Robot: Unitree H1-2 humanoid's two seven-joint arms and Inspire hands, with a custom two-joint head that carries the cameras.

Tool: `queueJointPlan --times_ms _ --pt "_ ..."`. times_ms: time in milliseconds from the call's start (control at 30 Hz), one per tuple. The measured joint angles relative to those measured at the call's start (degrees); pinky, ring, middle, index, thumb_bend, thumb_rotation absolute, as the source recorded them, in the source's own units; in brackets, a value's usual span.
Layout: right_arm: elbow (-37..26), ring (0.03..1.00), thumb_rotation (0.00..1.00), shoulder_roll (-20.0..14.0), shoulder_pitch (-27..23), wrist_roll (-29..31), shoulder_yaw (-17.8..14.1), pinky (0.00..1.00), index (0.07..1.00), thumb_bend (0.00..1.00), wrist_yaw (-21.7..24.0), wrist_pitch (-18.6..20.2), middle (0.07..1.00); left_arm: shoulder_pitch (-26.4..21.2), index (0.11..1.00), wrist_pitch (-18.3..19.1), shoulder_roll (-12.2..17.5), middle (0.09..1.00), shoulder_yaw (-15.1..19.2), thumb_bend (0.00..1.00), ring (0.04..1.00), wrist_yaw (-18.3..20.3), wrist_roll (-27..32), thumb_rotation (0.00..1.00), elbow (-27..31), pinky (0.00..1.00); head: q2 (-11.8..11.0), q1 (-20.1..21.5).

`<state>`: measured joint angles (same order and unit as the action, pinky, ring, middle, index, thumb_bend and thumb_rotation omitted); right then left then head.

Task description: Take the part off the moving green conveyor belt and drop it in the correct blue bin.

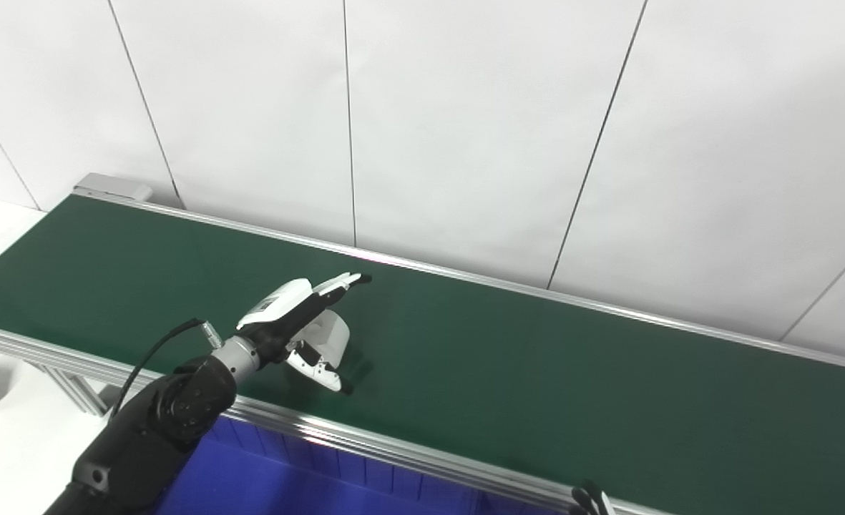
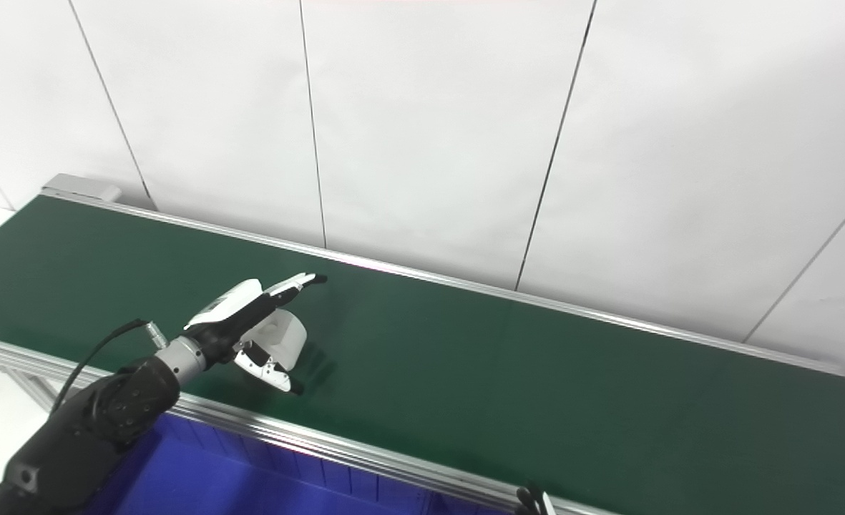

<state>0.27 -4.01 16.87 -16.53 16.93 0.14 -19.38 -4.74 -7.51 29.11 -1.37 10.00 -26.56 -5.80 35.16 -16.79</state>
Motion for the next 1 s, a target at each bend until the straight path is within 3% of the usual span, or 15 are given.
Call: queueJointPlan --times_ms 100,167,200,233,333,367,400,500,800,1000 --pt "0.00 0.882 0.70 0.02 -0.04 0.13 0.01 0.81 0.961 0.59 0.00 -0.01 0.912 -0.60 0.918 0.25 0.08 0.952 -0.96 0.78 0.953 -1.90 -5.09 0.00 -1.26 0.99 0.09 0.00" --pt "0.01 0.880 0.70 0.01 -0.04 0.19 0.00 0.81 0.959 0.59 0.00 -0.01 0.910 -0.73 0.890 1.22 0.15 0.917 -2.26 0.77 0.919 -2.59 -8.41 0.00 -1.29 0.95 0.09 0.00" --pt "0.01 0.880 0.70 0.02 -0.05 0.21 0.00 0.81 0.959 0.59 0.00 -0.01 0.910 -0.79 0.867 1.42 0.12 0.891 -2.74 0.75 0.890 -3.12 -9.68 0.00 -1.56 0.90 0.09 0.00" --pt "0.01 0.881 0.70 0.03 -0.05 0.22 0.00 0.81 0.958 0.59 0.00 -0.01 0.909 -0.88 0.826 1.61 0.03 0.849 -2.95 0.69 0.812 -3.57 -10.16 0.00 -1.93 0.75 0.09 0.00" --pt "0.00 0.882 0.70 0.08 -0.02 0.22 -0.01 0.81 0.960 0.59 -0.01 -0.01 0.910 -1.34 0.727 2.29 -0.42 0.749 -2.95 0.59 0.672 -4.36 -10.25 0.00 -3.36 0.57 0.35 0.00" --pt "0.00 0.882 0.70 0.08 -0.01 0.23 -0.03 0.81 0.960 0.59 -0.01 -0.01 0.910 -1.34 0.708 2.27 -0.67 0.730 -2.93 0.57 0.647 -5.20 -10.23 0.00 -3.54 0.54 0.35 0.00" --pt "0.00 0.883 0.71 0.06 0.02 0.24 -0.06 0.81 0.962 0.59 -0.01 -0.01 0.911 -1.40 0.667 2.15 -1.12 0.619 -2.88 0.52 0.513 -6.21 -10.17 0.00 -3.70 0.47 0.35 0.00" --pt "-0.03 0.879 0.70 0.06 0.01 0.24 -0.07 0.81 0.963 0.58 0.00 -0.01 0.910 -1.68 0.572 1.97 -2.91 0.500 -2.86 0.50 0.408 -9.14 -10.02 0.00 -4.80 0.41 0.53 0.00" --pt "-0.08 0.878 0.70 -0.01 0.09 0.18 -0.10 0.80 0.961 0.58 0.00 -0.04 0.907 -1.76 0.534 1.57 -4.90 0.472 -2.68 0.49 0.386 -10.65 -7.81 0.00 -5.04 0.36 0.97 0.09" --pt "-1.32 0.872 0.70 0.02 0.64 -0.04 -0.03 0.79 0.963 0.58 0.05 -0.02 0.906 -1.13 0.533 -0.51 -6.04 0.471 -1.05 0.50 0.394 -11.72 -4.31 0.00 -2.49 0.37 3.15 2.10"
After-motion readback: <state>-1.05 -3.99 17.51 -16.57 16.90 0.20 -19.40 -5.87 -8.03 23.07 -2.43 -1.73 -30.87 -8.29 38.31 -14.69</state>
